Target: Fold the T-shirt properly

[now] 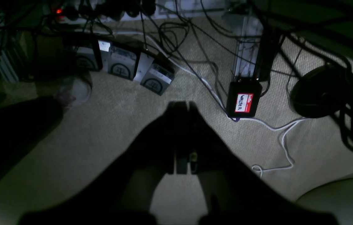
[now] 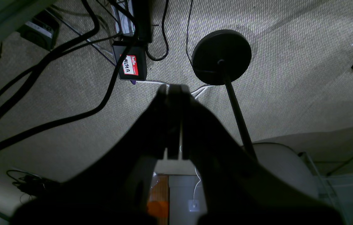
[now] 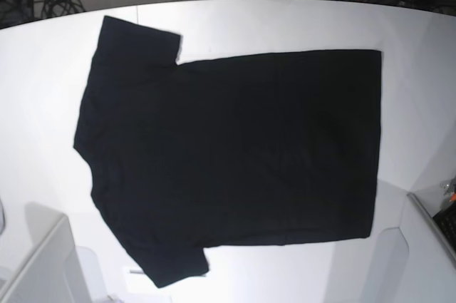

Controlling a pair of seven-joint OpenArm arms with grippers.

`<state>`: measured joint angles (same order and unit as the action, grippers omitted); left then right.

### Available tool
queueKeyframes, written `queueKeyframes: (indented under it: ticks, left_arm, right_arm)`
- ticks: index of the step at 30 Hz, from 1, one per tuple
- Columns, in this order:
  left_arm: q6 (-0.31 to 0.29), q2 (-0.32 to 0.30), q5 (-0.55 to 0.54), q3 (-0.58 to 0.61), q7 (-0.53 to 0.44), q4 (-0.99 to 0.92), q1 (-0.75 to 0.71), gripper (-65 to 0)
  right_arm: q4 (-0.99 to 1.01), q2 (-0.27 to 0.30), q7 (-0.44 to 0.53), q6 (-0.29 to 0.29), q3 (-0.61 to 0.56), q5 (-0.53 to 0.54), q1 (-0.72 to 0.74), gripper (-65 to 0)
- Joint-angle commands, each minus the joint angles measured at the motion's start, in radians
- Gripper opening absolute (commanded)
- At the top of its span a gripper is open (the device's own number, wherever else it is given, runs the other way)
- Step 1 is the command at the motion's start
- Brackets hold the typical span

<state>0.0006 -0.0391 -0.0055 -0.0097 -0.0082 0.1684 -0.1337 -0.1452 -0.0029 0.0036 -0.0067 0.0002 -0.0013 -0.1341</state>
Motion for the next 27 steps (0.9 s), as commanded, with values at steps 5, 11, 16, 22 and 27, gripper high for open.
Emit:
queueKeyframes:
  ticks: [5, 11, 16, 22, 27]
  left_arm:
    - [0.002, -0.003, 0.009, 0.014, 0.000, 0.020, -0.037, -65.0]
    - [-0.049, -0.020, 0.000, 0.015, 0.006, 0.112, -0.117, -65.0]
    - [-0.073, -0.043, 0.000, 0.006, 0.001, 0.222, -0.211, -65.0]
    - [-0.087, -0.081, -0.003, 0.000, 0.001, 0.461, -0.358, -65.0]
    - [-0.083, -0.138, -0.107, 0.000, 0.001, 0.600, -0.465, -65.0]
  right_arm:
    - [-0.003, 0.002, 0.002, 0.000, 0.002, 0.002, -0.006, -65.0]
    - [-0.029, 0.004, -0.001, 0.000, 0.008, 0.004, -0.039, -65.0]
    - [-0.216, 0.005, -0.053, 0.000, 0.120, -0.001, -0.152, -65.0]
    - [-0.673, -0.001, -0.202, 0.000, 0.145, 0.004, -0.390, -65.0]
    - [-0.936, -0.016, -0.285, 0.000, 0.149, 0.004, -0.533, -65.0]
